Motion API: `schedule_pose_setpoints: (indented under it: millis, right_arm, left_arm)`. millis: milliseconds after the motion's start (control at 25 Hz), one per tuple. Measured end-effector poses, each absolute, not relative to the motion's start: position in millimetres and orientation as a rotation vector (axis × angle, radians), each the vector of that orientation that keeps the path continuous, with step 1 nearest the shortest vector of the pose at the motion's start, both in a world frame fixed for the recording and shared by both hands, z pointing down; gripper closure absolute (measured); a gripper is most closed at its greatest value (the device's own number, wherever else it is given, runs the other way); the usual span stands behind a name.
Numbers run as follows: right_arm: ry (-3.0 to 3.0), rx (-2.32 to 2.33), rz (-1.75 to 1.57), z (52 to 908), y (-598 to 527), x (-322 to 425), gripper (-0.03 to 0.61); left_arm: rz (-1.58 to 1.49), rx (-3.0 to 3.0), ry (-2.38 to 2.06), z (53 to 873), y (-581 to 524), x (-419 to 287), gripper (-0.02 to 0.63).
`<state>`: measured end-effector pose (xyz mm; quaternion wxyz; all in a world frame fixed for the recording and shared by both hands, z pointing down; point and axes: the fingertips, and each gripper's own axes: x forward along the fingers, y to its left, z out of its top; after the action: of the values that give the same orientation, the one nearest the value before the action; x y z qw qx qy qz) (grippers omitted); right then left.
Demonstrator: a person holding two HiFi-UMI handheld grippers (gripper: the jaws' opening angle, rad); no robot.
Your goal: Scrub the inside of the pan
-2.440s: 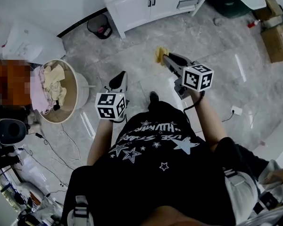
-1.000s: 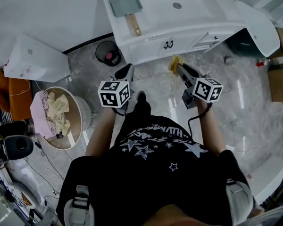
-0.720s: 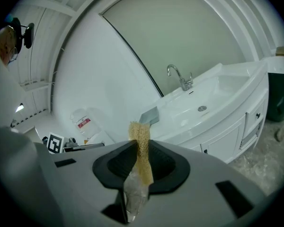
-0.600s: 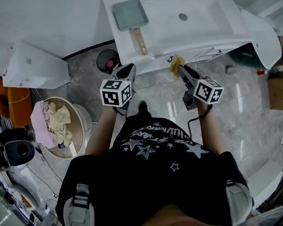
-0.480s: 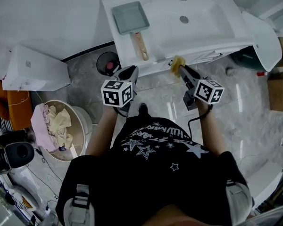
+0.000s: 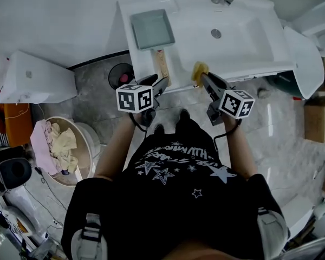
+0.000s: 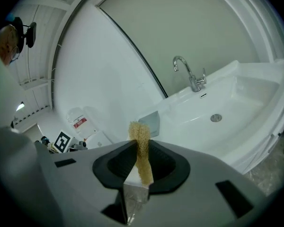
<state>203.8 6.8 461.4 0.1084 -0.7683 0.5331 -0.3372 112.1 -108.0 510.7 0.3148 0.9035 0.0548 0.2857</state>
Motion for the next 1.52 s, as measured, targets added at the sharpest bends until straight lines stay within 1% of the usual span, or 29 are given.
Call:
schedule_pose_setpoints:
  millis: [440, 640, 720, 880, 1200, 1360, 1520]
  right_arm:
    - [1.883, -2.102, -1.053, 461.9, -60.7, 283.7, 0.503]
    - [2.021, -2.001, -1.078, 462.1, -90.3, 301.2, 0.503]
    - [2.091, -1.981, -1.084, 463.5, -103.0, 304.4, 0.503]
    - [2.293, -1.965, -1.053, 466.5, -134.1, 310.8, 0.503]
    - [2.773, -1.813, -0.944, 473.4, -212.9, 290.3, 0.503]
    - [3.123, -1.678, -0.918, 498.6, -242.0, 265.9, 0.503]
    - [3.455, -1.546, -0.981, 536.6, -248.7, 245.5, 0.503]
  left_arm:
    - [0.887, 2.213, -0.098, 547.6, -115.4, 144.1, 0.437]
    - [0.9, 2.18, -0.213, 555.2, -118.4, 152.2, 0.439]
    - [0.894, 2.167, -0.246, 556.5, -117.8, 153.5, 0.457]
    - [0.862, 2.137, -0.322, 557.6, -119.1, 156.0, 0.465]
    - [0.836, 2.122, -0.393, 555.8, -122.0, 159.5, 0.479]
    - [0.83, 2.115, -0.453, 556.0, -122.6, 161.2, 0.482]
    - [0.831, 2.099, -0.485, 558.7, -120.4, 157.4, 0.483]
